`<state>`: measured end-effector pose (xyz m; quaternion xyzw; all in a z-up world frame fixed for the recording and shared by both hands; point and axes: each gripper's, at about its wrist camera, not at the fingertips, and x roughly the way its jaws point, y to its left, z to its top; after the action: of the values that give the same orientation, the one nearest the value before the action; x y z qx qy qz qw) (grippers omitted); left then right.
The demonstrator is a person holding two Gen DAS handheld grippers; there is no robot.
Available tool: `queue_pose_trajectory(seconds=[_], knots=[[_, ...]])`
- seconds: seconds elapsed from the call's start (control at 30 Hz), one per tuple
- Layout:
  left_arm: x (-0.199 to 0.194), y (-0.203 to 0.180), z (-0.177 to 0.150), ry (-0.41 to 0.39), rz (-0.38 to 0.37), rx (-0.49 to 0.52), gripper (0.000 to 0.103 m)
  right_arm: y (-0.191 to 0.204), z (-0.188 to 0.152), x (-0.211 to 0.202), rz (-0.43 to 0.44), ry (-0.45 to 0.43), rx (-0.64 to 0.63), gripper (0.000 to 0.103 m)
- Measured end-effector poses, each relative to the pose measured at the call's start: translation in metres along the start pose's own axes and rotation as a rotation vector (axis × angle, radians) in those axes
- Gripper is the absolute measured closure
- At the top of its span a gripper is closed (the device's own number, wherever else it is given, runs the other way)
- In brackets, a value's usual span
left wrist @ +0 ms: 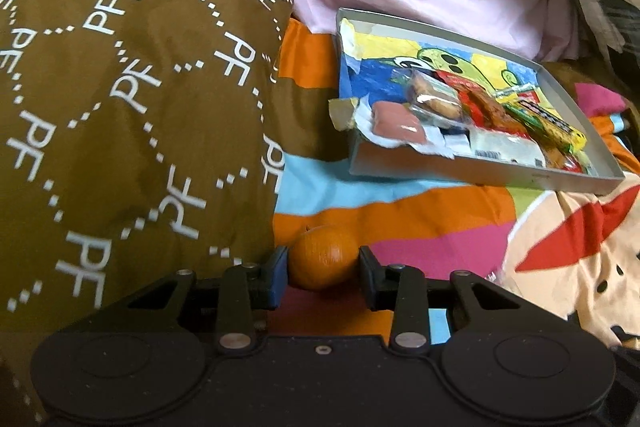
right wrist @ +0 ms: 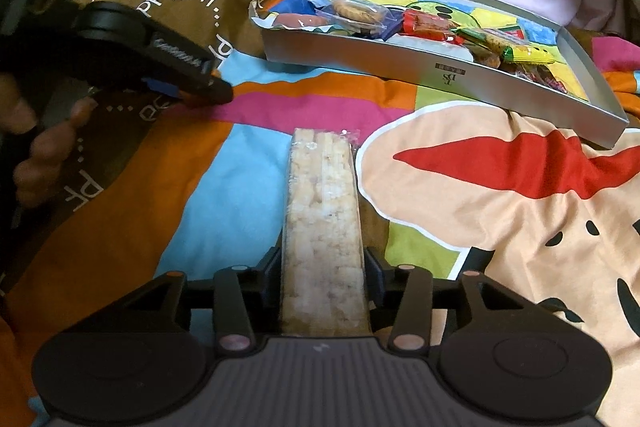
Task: Organize snacks
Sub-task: 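Lift the mandarin and rice-cake bar with both tools and carry them over the tray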
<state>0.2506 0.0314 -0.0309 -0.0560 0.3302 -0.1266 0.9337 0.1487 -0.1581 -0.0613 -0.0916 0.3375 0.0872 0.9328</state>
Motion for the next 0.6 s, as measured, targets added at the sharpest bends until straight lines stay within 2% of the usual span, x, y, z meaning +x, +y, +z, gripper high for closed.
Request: queue_pose_trajectory(seconds=[0.17, 0.37, 0.5, 0.6], knots=[[-0.017, -0.009, -0.014, 0.026, 0.015, 0.032, 0.065, 0.0, 0.0, 0.0, -0.002, -0.003, 0.006, 0.052], [-0.03, -0.02, -0.037, 0.101, 0.017, 0.045, 0.065, 0.001, -0.003, -0.004, 0.002, -0.007, 0.007, 0.053], [-0.039, -0.024, -0.047, 0.119, 0.035, 0.048, 0.065, 0.002, -0.006, -0.009, 0.011, -0.007, -0.003, 0.064], [-0.047, -0.023, -0.052, 0.135, 0.037, 0.02, 0.066, 0.003, -0.007, -0.013, 0.008, -0.015, -0.011, 0.066]])
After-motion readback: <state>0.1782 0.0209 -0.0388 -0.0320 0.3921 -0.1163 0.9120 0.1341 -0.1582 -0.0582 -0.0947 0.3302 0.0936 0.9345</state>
